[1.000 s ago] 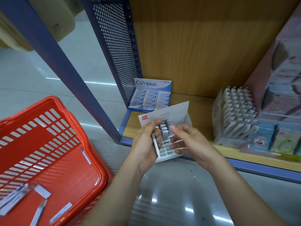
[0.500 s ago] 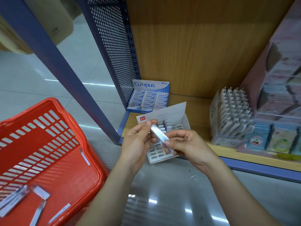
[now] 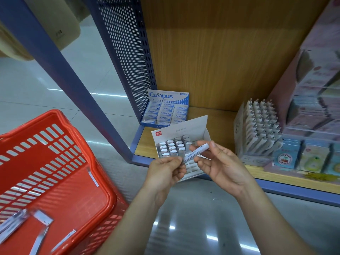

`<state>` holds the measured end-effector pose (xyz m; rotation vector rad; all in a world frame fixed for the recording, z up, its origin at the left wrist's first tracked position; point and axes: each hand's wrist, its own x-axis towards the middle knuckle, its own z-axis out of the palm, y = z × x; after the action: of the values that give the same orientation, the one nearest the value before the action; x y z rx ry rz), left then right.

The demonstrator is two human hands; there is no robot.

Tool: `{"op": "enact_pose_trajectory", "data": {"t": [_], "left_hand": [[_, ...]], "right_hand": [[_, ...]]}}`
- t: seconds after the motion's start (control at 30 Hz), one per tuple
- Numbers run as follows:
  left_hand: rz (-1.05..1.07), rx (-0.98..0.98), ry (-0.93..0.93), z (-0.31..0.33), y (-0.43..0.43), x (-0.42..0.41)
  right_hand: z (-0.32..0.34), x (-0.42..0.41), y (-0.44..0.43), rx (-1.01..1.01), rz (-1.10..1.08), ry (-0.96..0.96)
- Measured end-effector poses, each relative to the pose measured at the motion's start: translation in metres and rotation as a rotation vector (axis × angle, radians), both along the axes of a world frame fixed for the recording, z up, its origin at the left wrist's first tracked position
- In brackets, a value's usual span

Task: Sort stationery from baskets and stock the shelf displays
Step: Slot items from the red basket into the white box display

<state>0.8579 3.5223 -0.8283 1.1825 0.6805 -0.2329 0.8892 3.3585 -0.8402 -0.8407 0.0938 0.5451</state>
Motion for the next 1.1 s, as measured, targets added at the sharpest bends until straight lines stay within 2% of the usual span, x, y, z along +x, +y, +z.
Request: {"op": "enact_pose_trajectory", "data": {"t": [0.1,0.17,0.2,0.3,0.37,0.6,0.77,1.1], "left_hand": [[-0.049,0.025,0.010,-0.001,-0.002,0.000],[-0.046,0.128,-0.015,-0.004,-0.002,0.001],[-0.032,0.240,-0.056,-0.007,0.000,0.003],[-0.015,0.781,-0.175,-0.015,0.013,0.005],[0.020,0.963,-0.204,-0.019,0.022,0.005],[-0.050,0.867,-0.204,-0.034,0.025,0.007],[-0.158,0.898,-0.220,-0.035,0.026,0.012],[-0.086,0.827,-0.196,-0.038,0.028,0.015]], "right_hand": [[0.002,0.002,0.000,0.005,-0.014,0.003],[0.004,0.006,-0.002,-0.005,-0.086,0.031],[0.005,0.010,-0.003,-0.015,-0.132,0.054],[0.004,0.020,-0.005,-0.086,-0.213,0.082],[0.000,0.026,-0.002,-0.155,-0.242,0.076],[-0.019,0.031,0.013,-0.382,-0.218,0.022],[-0.024,0.034,0.017,-0.514,-0.176,-0.022],[-0.014,0.053,0.020,-0.740,-0.062,-0.140]]}}
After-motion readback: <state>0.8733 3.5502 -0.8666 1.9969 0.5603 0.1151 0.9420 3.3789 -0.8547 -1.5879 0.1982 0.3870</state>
